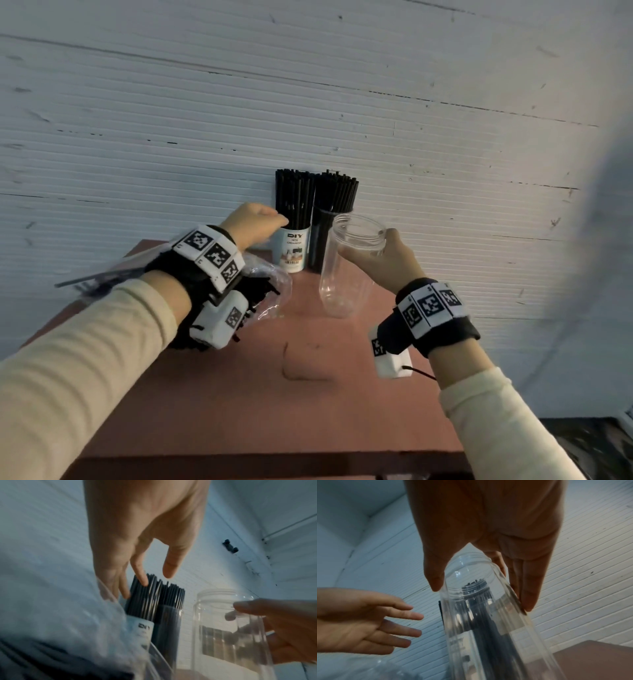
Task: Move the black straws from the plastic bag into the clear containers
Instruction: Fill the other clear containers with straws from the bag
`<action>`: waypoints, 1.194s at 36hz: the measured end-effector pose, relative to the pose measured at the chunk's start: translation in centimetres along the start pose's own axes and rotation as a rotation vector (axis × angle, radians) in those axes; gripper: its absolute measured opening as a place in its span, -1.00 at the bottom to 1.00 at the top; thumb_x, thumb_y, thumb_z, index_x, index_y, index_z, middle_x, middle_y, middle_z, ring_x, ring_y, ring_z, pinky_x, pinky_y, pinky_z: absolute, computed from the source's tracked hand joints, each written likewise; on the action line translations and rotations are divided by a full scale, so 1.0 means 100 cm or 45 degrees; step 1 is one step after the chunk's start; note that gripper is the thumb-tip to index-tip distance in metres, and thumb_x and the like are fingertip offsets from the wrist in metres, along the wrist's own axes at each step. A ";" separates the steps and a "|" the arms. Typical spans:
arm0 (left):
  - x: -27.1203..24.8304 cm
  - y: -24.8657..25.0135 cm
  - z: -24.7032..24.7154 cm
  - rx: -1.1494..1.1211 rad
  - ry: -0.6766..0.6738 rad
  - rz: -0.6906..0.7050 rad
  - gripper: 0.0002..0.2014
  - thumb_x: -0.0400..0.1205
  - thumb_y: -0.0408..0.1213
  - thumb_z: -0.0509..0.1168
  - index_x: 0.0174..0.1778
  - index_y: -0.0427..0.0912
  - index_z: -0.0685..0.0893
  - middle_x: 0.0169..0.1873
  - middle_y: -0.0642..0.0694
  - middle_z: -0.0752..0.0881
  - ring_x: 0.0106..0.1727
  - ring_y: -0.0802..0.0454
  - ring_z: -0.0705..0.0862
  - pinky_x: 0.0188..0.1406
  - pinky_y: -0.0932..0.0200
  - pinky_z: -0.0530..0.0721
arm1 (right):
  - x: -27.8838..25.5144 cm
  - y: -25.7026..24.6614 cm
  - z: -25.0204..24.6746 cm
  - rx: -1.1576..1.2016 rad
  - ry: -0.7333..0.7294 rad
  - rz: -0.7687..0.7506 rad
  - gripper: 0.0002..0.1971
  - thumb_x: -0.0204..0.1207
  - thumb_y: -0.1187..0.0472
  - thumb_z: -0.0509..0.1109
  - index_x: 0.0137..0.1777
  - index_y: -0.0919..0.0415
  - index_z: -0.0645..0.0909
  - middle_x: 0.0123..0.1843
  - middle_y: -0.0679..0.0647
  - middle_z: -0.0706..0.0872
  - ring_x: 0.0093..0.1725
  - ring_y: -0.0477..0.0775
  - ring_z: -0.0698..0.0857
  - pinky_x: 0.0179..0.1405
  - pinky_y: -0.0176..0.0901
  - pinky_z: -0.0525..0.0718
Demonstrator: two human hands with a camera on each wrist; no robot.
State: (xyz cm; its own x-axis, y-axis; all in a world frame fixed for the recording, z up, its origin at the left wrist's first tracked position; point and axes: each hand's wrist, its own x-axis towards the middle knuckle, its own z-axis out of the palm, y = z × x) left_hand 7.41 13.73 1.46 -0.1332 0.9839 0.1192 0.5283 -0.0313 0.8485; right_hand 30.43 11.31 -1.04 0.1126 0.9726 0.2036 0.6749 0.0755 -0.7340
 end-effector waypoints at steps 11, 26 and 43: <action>-0.055 -0.040 -0.103 0.627 -0.435 0.127 -0.78 0.58 -0.22 0.47 0.04 0.21 0.73 0.35 0.00 0.63 0.49 0.00 0.49 0.48 0.03 0.39 | -0.031 -0.016 -0.002 -0.067 -0.069 0.024 -0.02 0.29 -0.36 0.49 0.53 0.26 0.26 0.39 0.19 0.58 0.33 0.20 0.59 0.20 -0.02 0.60; -0.091 -0.075 -0.114 0.485 -0.131 0.363 -0.41 0.55 -0.64 0.21 0.25 0.18 0.65 0.44 -0.04 0.61 0.29 -0.12 0.65 0.02 0.02 0.63 | -0.068 -0.033 0.013 -0.193 0.479 -0.376 -0.26 0.50 -0.04 0.44 0.55 0.28 0.23 0.50 0.30 0.24 0.47 0.31 0.29 0.42 -0.01 0.31; -0.095 -0.074 -0.112 0.358 -0.219 0.423 -0.25 0.56 -0.63 0.17 0.18 0.52 0.61 0.11 0.00 0.74 -0.25 -0.28 0.57 -0.25 0.00 0.49 | -0.063 -0.117 0.151 -0.833 -0.552 -0.590 -0.53 0.69 -0.04 0.17 0.50 0.19 0.44 0.42 0.16 0.59 0.38 0.21 0.55 0.39 0.02 0.46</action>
State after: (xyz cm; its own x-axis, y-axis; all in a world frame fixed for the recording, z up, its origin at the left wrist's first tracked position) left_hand -4.61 2.67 -0.22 0.2101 0.9443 0.2532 0.7287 -0.3239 0.6033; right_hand 10.82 7.63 -3.46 -0.4679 0.8833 0.0280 0.8781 0.4682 -0.0987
